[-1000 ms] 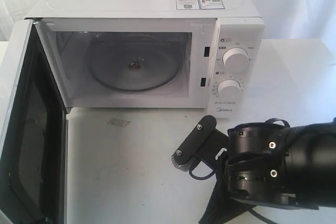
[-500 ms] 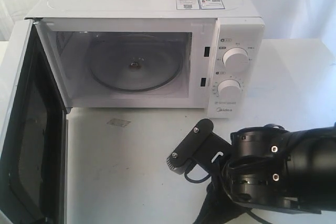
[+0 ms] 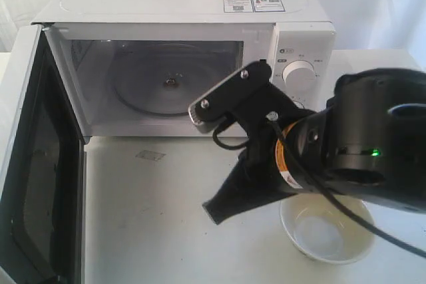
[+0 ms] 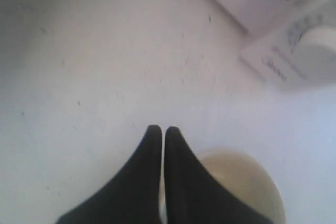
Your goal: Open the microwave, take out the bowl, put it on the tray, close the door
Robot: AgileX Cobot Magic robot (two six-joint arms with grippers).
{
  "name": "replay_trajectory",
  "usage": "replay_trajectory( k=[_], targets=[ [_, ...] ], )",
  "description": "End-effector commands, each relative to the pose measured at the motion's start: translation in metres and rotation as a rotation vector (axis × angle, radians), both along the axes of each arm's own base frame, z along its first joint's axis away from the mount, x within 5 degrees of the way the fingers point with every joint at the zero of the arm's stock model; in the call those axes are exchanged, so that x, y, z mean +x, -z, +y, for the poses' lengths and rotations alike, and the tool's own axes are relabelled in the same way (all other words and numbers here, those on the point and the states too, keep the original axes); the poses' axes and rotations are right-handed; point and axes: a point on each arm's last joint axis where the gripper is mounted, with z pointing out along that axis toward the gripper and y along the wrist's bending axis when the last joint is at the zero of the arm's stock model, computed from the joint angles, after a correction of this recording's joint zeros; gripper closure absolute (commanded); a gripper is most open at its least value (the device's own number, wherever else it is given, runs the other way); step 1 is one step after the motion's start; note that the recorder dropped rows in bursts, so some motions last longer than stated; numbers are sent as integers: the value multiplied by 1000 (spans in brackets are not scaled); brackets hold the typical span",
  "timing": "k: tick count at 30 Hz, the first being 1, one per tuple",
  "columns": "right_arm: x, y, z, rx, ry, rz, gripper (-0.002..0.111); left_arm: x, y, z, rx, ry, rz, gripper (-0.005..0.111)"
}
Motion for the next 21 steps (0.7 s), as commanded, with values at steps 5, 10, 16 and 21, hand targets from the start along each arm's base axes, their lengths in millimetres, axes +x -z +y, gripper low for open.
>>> replay_trajectory(
  k=[5, 10, 16, 21],
  targets=[
    [-4, -27, -6, 59, -35, -103, 108, 0, 1, -1, -5, 8, 3, 107],
    [-5, -29, -14, -2, -3, -105, 108, 0, 1, -1, -5, 8, 3, 107],
    [-4, -32, -11, 24, -37, -138, 108, 0, 1, -1, -5, 8, 3, 107],
    [-3, -33, -8, 49, -63, -157, 108, 3, -11, 2, -10, -22, -139, 107]
  ],
)
